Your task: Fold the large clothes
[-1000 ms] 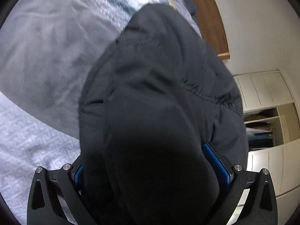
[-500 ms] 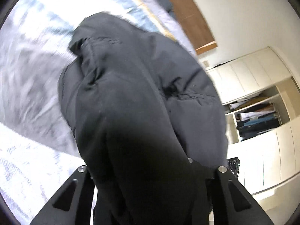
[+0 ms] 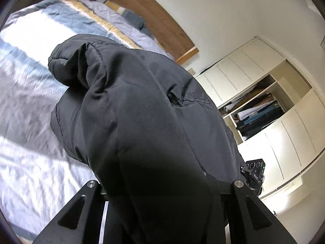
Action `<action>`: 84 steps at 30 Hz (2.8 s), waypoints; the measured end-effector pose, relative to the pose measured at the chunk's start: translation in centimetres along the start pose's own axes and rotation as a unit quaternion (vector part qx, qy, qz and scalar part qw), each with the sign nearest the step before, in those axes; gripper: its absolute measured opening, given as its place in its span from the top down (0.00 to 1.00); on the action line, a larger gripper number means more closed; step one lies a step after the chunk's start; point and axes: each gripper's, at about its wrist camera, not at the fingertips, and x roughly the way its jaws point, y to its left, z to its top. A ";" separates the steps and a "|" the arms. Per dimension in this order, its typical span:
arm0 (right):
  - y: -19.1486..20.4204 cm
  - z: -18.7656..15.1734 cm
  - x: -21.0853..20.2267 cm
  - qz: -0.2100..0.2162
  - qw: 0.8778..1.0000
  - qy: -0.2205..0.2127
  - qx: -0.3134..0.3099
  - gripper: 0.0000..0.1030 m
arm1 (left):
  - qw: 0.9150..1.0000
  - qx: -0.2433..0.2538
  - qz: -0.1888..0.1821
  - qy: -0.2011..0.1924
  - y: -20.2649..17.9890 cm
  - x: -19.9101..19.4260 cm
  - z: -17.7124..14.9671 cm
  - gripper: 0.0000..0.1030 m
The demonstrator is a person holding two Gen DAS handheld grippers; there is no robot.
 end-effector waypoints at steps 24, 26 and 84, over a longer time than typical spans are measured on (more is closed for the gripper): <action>-10.0 -7.9 -12.7 -0.199 0.961 -0.026 0.189 0.26 | 0.945 -0.011 0.325 0.027 6.8 -9.4 -6.6 0.26; -8.4 -8.4 -13.7 -0.203 0.963 -0.021 0.173 0.26 | 0.942 0.002 0.335 0.015 5.4 -10.6 -7.3 0.26; 22.5 -30.3 -20.1 -0.410 0.856 -0.147 -0.280 0.25 | 0.858 0.225 0.421 -0.190 -16.6 -15.8 -30.6 0.00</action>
